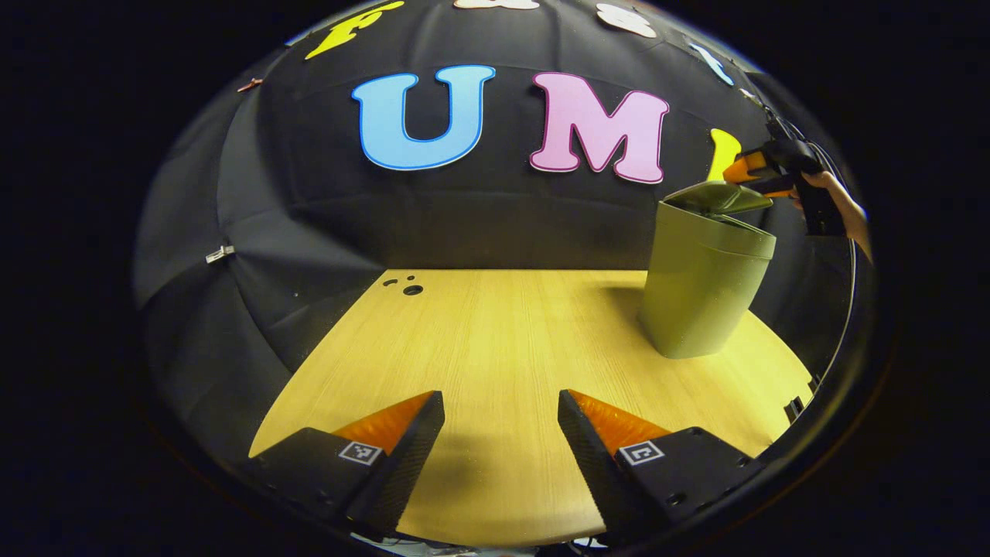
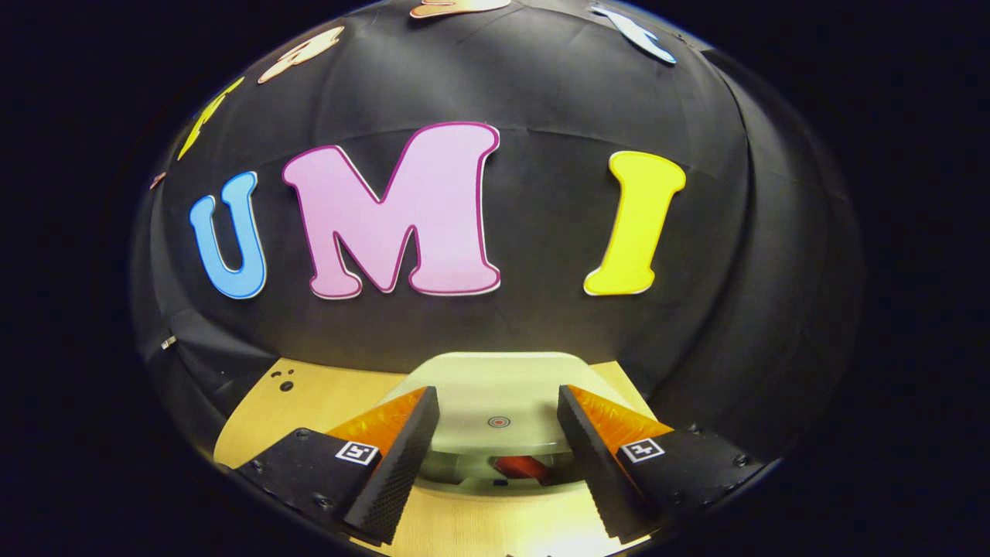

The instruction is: Press the lid of the desktop garbage bin to open it, pick up the crumpled paper on the desktop and throw it into the bin, then pick up the pop can on the desktop and drop it into the bin, and finally close the garbage bin lid.

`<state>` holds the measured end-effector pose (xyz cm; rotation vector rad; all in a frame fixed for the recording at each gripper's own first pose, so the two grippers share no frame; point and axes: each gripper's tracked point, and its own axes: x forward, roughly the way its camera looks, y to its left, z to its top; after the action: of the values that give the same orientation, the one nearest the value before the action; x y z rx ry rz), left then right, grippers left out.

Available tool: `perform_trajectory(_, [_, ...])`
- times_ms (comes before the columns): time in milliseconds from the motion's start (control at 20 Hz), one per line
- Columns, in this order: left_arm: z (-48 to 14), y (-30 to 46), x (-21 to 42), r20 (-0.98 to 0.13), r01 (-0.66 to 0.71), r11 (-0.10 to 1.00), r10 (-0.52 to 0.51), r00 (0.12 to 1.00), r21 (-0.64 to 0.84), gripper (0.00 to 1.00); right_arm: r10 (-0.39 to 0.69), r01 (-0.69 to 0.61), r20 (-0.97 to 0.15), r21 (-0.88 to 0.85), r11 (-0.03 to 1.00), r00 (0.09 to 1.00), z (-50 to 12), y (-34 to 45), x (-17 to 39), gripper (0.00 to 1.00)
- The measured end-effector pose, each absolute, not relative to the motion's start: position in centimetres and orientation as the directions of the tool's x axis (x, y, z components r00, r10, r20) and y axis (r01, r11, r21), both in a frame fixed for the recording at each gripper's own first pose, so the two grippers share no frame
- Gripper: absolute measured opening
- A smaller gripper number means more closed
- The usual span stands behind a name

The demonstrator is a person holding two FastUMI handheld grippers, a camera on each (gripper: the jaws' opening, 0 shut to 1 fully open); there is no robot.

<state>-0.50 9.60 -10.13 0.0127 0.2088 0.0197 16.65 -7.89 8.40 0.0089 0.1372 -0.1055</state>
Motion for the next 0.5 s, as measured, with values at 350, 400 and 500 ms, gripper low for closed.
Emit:
perform_trajectory(350, [-10.9, 9.7, -1.3, -0.219, -0.007, 1.000, 0.003, 0.976, -0.020, 0.95, -0.129, 0.135, -0.202, 0.016, 0.991, 0.971, 4.1, -7.3, 16.1, 0.99])
perform_trajectory(400, [-10.6, 9.8, -1.4, -0.211, -0.013, 1.000, 0.008, 0.978, -0.020, 0.95, -0.129, 0.137, -0.208, 0.022, 0.990, 0.970, 3.7, -7.3, 16.1, 0.99])
perform_trajectory(500, [-10.5, 9.8, -1.6, -0.209, -0.020, 1.000, 0.015, 0.978, -0.022, 0.95, -0.132, 0.139, -0.202, 0.020, 0.990, 0.971, 3.4, -7.3, 16.0, 0.99])
